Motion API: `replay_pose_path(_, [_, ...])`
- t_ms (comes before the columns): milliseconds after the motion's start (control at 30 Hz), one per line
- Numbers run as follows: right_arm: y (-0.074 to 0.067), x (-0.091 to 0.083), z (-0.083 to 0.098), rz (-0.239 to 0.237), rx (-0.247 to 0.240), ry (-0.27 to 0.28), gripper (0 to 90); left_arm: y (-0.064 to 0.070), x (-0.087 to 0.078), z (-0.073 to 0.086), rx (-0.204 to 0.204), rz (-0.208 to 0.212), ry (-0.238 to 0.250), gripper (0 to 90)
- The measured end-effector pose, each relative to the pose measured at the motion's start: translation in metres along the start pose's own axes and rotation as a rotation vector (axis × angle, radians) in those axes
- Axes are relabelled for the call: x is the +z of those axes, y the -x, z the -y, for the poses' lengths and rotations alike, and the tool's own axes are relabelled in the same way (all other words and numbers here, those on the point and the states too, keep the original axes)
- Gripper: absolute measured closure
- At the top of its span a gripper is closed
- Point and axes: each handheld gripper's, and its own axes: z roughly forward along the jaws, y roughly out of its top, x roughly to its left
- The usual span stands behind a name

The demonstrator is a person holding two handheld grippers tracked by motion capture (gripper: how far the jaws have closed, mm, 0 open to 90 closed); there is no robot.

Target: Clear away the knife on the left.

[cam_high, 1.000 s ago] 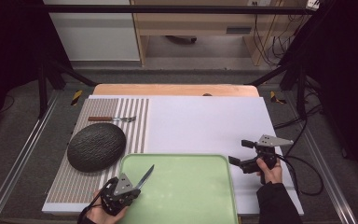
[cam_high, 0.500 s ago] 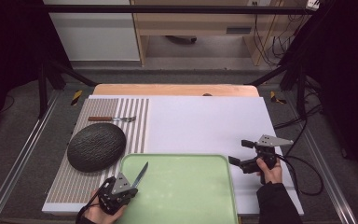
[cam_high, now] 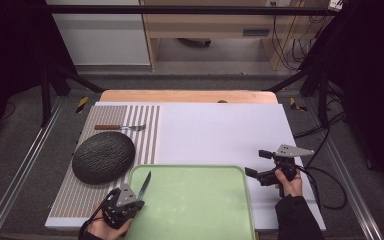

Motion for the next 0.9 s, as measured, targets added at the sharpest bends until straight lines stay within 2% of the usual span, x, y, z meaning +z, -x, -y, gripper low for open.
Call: replay_pose_path(900, [-0.0001, 0.0000, 0.0000, 0.000, 0.001, -0.001, 0.3, -0.0085, -0.0038, 0.0055, -0.036, -0.036, -0.016, 89.8])
